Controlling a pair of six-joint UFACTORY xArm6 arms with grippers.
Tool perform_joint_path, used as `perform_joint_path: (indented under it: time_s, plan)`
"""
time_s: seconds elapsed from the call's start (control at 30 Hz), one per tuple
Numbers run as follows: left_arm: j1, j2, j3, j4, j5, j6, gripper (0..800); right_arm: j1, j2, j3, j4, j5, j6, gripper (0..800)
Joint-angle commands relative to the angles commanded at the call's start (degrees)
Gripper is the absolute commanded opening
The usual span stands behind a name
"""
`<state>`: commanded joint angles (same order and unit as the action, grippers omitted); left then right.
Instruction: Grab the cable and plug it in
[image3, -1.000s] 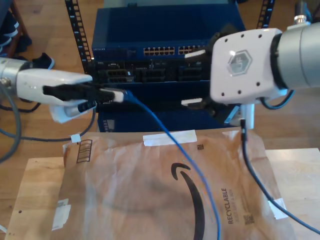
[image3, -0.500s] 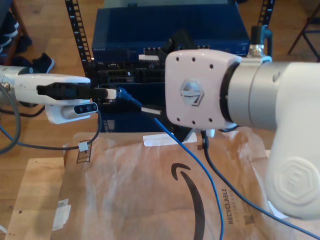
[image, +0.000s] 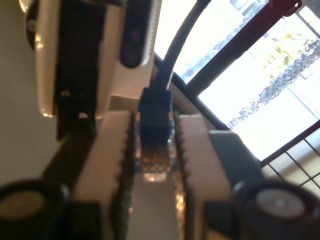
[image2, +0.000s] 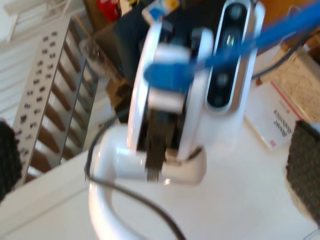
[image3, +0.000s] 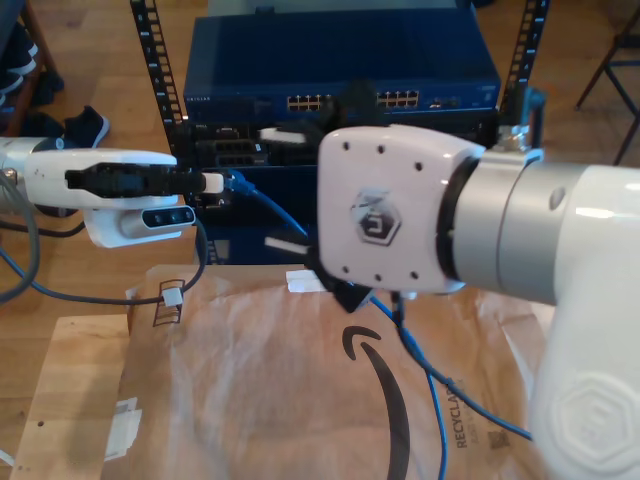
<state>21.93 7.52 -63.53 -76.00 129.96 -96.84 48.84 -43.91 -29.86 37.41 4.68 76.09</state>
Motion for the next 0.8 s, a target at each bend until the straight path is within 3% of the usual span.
perform_joint_path:
  time_s: [0.5,0.8]
  plan:
    - [-1.58,-0.18,0.35,0.09,2.2,0.0,11,0.18,2.29,0.09,0.09,-1.41,0.09,713]
    - [-1.76,-0.35,0.44,0.18,2.29,0.09,11,0.18,2.29,0.09,0.09,-1.58,0.09,625]
